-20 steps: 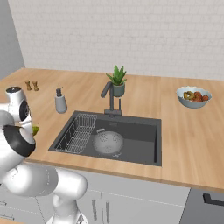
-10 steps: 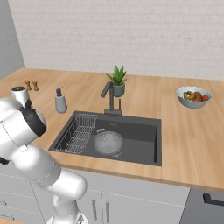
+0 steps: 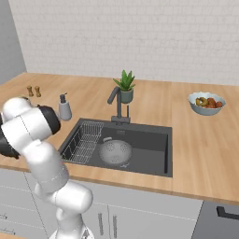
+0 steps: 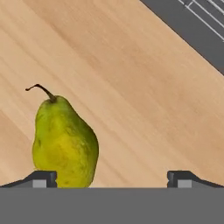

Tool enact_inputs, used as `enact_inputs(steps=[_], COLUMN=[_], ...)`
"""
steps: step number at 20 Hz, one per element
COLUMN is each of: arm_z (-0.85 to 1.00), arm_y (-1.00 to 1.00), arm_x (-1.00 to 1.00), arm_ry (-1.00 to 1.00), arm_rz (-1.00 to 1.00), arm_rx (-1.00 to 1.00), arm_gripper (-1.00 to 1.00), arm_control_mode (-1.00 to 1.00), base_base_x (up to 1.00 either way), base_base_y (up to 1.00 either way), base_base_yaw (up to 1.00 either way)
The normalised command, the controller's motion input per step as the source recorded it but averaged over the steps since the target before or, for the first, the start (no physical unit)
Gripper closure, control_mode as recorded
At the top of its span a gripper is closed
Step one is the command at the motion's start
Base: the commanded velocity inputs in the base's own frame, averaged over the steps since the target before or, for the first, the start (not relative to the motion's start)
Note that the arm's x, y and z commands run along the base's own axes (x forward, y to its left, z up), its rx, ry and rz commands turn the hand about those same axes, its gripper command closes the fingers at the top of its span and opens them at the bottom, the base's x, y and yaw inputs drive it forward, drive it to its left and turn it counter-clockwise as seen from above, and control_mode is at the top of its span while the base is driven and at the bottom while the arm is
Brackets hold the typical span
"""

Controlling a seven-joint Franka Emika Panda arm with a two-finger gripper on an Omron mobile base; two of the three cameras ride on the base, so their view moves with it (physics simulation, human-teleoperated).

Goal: Put the colander in the sink, put the pear in the colander, and turn on the sink faucet and pour water over the colander.

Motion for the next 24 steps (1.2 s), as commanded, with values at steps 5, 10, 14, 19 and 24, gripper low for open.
enact_inputs(steps=[5,10,14,19,24], arm_z=[-0.32,-0.23,-0.3,-0.4,-0.23], arm_y=[0.09,0.24,0.13,0.01,0.01], arm_x=[0.3,0.38,0.22,0.05,0.02], arm_ry=[0.0,0.0,0.0,0.0,-0.01], arm_rz=[0.01,0.05,0.04,0.01,0.0], arm_rx=[0.0,0.0,0.0,-0.03,-0.03], arm_gripper=[-1.0,-1.0,-1.0,-1.0,1.0], arm_control_mode=[-1.0,-1.0,-1.0,-1.0,-1.0], base_base_x=[0.0,0.0,0.0,0.0,0.0], base_base_y=[0.0,0.0,0.0,0.0,0.0], base_base_yaw=[0.0,0.0,0.0,0.0,0.0])
